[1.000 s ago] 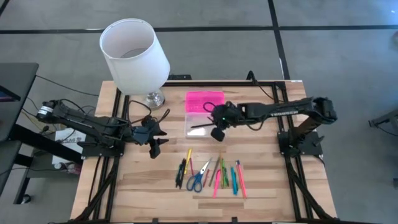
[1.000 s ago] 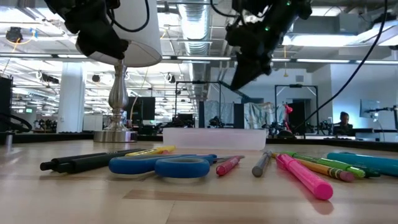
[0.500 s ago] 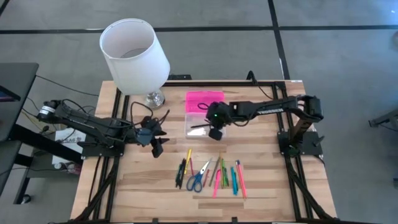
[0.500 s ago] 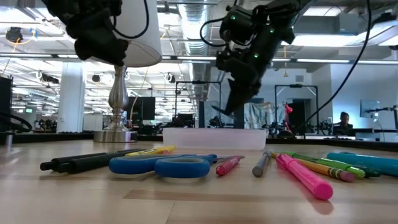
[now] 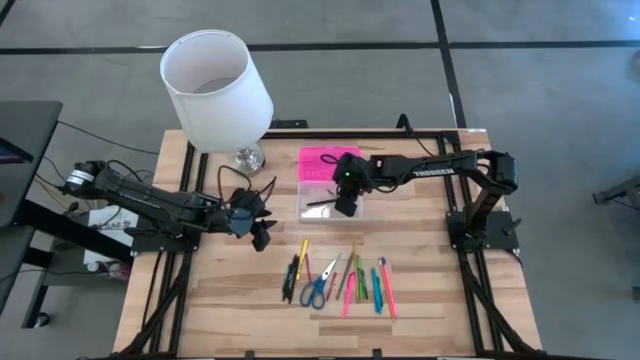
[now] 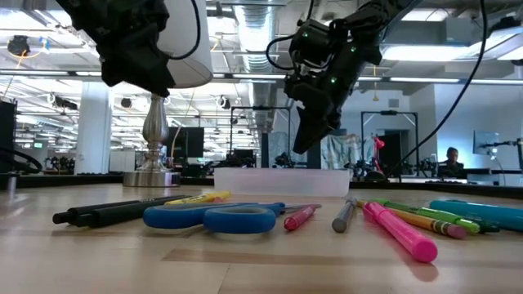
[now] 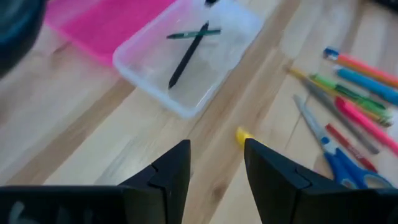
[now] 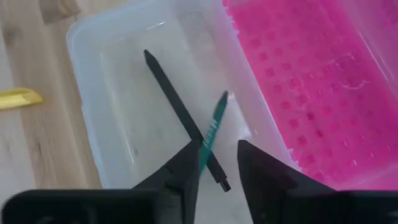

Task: Pick & place school supplies into a supply box
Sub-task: Put the left green crayon into the pink supply box

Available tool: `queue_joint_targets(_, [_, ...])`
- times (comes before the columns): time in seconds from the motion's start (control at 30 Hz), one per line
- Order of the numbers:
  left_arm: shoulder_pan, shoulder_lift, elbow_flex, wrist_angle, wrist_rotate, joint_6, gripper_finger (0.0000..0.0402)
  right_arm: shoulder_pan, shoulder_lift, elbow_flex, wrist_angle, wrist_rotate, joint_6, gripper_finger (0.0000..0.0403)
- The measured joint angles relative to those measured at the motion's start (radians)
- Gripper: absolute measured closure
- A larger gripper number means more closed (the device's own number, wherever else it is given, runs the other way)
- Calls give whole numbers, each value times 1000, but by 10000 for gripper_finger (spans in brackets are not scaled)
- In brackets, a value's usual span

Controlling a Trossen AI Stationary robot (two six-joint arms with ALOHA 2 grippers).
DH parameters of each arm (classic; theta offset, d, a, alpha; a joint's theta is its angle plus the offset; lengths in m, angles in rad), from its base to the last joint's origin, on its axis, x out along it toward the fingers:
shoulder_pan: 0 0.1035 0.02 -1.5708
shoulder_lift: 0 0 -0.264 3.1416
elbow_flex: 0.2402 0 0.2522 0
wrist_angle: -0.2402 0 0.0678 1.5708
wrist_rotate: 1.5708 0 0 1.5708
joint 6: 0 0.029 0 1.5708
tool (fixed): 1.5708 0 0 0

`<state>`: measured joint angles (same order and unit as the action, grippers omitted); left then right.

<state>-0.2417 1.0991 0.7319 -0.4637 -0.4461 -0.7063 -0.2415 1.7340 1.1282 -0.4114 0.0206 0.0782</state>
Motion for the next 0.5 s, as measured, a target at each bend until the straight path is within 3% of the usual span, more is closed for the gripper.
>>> queue_joint_targets(0.23, [0,71,-1,18,136,-134,255,35,-48,1,-2,-17,19,262])
queue_joint_targets(0.5, [-77,203,-1,157,260,-243,255,132,-168,0,-67,0,1,272])
